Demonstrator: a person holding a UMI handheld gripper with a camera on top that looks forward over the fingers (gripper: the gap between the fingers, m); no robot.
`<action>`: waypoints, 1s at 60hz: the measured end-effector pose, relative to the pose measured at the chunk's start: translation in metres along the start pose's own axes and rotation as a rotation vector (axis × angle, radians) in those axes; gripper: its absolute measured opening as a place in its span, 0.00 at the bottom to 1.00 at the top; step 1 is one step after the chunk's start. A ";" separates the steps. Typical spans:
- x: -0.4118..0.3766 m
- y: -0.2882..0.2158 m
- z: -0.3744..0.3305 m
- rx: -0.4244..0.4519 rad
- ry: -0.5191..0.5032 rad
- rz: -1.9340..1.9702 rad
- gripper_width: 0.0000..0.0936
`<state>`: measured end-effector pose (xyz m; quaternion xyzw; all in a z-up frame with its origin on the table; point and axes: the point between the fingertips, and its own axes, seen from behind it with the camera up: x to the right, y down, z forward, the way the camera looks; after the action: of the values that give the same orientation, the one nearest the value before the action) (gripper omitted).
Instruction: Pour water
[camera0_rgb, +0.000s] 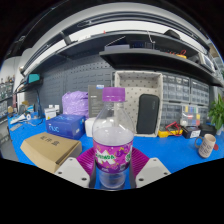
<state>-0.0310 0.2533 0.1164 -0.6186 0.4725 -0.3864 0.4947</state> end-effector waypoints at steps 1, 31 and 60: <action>0.001 -0.001 -0.001 0.003 -0.002 0.001 0.51; 0.100 -0.069 0.002 0.025 -0.011 0.547 0.44; 0.231 -0.086 -0.011 -0.073 -0.101 1.534 0.44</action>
<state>0.0348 0.0332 0.2047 -0.1505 0.7585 0.1096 0.6245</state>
